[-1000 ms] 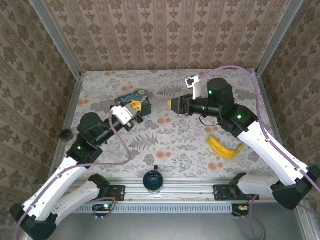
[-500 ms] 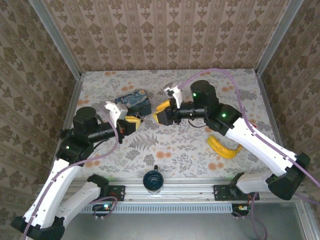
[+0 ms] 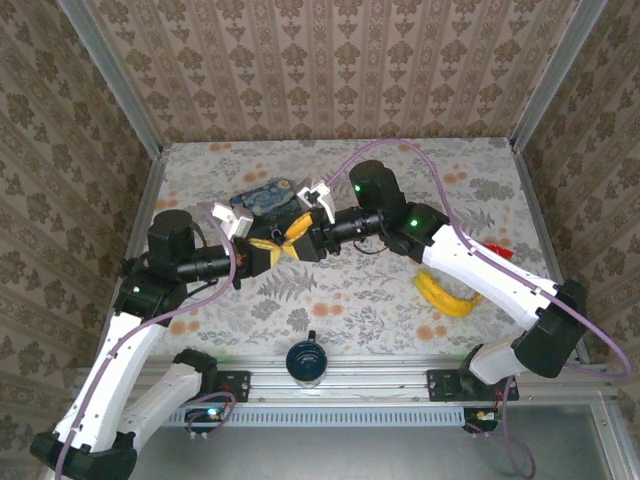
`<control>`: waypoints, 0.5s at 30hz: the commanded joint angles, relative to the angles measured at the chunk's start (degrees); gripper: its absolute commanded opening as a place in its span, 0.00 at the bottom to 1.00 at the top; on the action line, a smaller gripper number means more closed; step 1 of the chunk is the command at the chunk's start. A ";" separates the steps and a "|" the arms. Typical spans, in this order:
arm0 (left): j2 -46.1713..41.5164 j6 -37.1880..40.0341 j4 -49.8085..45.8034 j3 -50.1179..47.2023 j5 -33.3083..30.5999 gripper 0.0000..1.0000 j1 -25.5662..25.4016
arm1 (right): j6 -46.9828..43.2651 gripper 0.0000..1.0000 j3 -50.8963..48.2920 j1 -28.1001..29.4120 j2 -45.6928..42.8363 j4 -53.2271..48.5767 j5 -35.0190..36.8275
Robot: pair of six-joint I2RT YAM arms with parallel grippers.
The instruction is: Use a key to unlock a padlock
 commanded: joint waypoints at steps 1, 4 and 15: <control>0.00 -1.67 0.90 0.79 3.23 0.00 0.53 | -1.10 0.48 1.73 0.30 1.09 1.53 -2.54; -0.11 -1.87 1.36 0.35 3.15 0.00 0.70 | -1.48 0.43 1.88 0.30 1.80 1.11 -3.27; -0.70 -1.80 1.89 -0.27 4.95 0.00 1.45 | -0.07 0.25 -0.50 -2.21 1.86 3.04 -8.31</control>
